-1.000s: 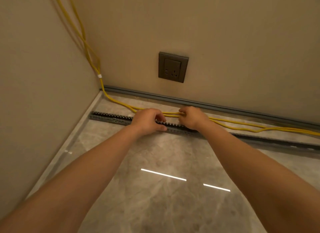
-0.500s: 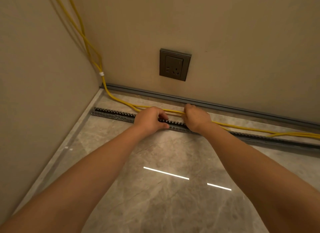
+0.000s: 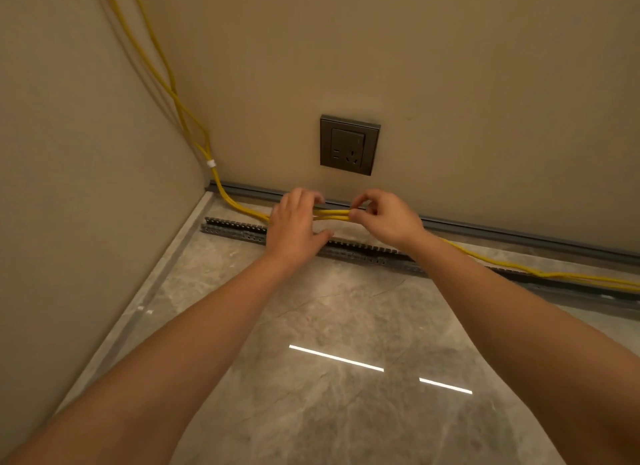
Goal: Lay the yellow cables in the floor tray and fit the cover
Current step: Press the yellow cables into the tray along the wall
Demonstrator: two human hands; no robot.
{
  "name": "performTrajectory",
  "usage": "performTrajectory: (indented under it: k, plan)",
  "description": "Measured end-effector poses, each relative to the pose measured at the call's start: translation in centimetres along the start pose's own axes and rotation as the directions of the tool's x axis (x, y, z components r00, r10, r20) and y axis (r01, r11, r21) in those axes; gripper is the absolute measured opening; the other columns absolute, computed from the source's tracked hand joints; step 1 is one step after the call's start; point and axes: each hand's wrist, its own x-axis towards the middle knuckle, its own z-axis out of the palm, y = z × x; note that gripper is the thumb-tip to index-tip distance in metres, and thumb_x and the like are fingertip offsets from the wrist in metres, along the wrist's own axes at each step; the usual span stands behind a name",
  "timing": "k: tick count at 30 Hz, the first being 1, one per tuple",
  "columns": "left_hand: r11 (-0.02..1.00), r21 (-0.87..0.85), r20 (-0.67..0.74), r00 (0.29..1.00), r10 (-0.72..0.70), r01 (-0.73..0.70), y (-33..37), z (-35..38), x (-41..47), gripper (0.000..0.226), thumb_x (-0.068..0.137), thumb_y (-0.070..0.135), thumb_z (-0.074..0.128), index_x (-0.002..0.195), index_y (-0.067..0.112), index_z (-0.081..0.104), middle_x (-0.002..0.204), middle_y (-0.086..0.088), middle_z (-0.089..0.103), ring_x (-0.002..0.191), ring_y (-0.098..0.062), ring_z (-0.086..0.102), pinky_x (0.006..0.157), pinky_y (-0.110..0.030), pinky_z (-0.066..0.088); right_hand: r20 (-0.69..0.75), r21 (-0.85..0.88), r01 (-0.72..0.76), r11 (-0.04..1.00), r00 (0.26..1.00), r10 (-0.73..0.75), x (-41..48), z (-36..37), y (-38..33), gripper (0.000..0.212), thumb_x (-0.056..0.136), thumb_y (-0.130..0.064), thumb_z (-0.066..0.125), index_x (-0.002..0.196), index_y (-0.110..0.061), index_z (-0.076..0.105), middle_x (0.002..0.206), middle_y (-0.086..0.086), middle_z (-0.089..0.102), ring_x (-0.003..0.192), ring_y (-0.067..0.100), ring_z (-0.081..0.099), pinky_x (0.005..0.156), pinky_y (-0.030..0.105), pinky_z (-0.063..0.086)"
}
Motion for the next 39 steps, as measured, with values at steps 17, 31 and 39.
performTrajectory:
  k: [17, 31, 39]
  plan:
    - [0.95, 0.233, 0.156, 0.972, 0.173, -0.207, -2.4, -4.6, 2.3, 0.017, 0.09, 0.032, 0.049, 0.097, 0.02, 0.06, 0.091, -0.003, 0.063, 0.084, -0.027, 0.061, 0.064, -0.034, 0.043, 0.009, 0.034, 0.109, 0.993, 0.994, -0.109, -0.3, 1.4, -5.2, 0.005, 0.089, -0.041, 0.059, 0.089, -0.036, 0.06, 0.073, -0.005, 0.069, 0.071, 0.014, 0.064, 0.064, 0.035, 0.052]
    - [0.975, 0.108, 0.399, 0.907, 0.136, -0.193, -9.2, -7.3, 0.8, 0.038, 0.1, 0.049, 0.029, 0.073, 0.029, 0.045, 0.076, 0.005, 0.054, 0.08, -0.024, 0.059, 0.063, -0.034, 0.042, 0.22, -0.087, 0.142, 0.986, 0.968, -0.12, 0.5, 4.3, -6.9, 0.019, 0.088, -0.04, 0.058, 0.103, -0.03, 0.062, 0.084, -0.002, 0.064, 0.076, 0.019, 0.06, 0.066, 0.037, 0.049]
    - [0.967, 0.059, 0.269, 0.937, 0.223, -0.248, -8.8, -7.4, 0.9, 0.029, 0.102, 0.039, 0.034, 0.079, 0.025, 0.044, 0.077, 0.004, 0.05, 0.078, -0.022, 0.056, 0.066, -0.038, 0.043, 0.15, -0.023, 0.224, 0.974, 0.964, -0.218, 1.2, 7.1, -9.2, 0.017, 0.094, -0.04, 0.05, 0.107, -0.029, 0.055, 0.086, -0.005, 0.064, 0.079, 0.02, 0.059, 0.064, 0.035, 0.046]
